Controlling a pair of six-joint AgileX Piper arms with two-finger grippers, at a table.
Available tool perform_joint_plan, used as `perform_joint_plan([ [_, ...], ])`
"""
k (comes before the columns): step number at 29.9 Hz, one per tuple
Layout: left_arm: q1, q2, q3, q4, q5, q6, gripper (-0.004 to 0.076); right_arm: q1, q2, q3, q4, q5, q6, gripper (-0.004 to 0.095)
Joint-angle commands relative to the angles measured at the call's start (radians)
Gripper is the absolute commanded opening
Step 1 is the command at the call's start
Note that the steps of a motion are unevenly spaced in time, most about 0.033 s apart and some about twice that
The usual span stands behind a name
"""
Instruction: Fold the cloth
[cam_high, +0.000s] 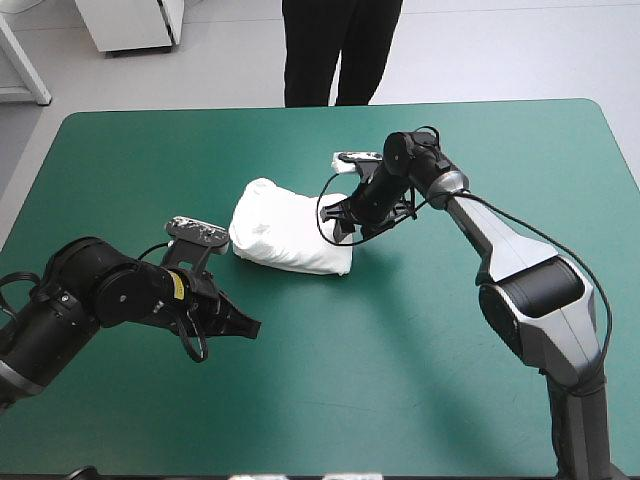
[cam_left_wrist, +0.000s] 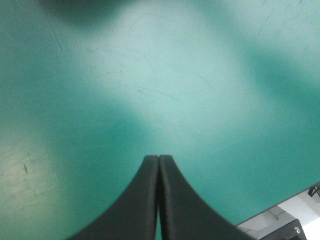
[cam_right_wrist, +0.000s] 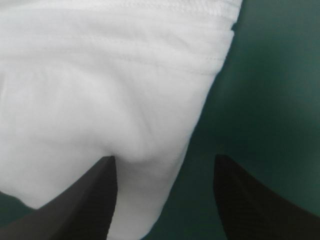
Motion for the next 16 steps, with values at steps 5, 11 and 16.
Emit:
perform_joint_plan([
  [5,-0.004,-0.018,-0.020,-0.016,-0.011,-0.013,-0.0010,-0.004,0.002,-0.019,0.071,-0.033,-0.028,0.0549],
  [11,-0.004,-0.018,-0.020,-0.018,-0.011,-0.016,-0.0010,-0.002,0.033,-0.019,0.092,-0.033,-0.044,0.0463],
  [16,-0.004,-0.018,-0.020,-0.018,-0.011,-0.021,-0.0010,0.000,0.033,-0.019,0.060,-0.017,-0.043,-0.0016],
])
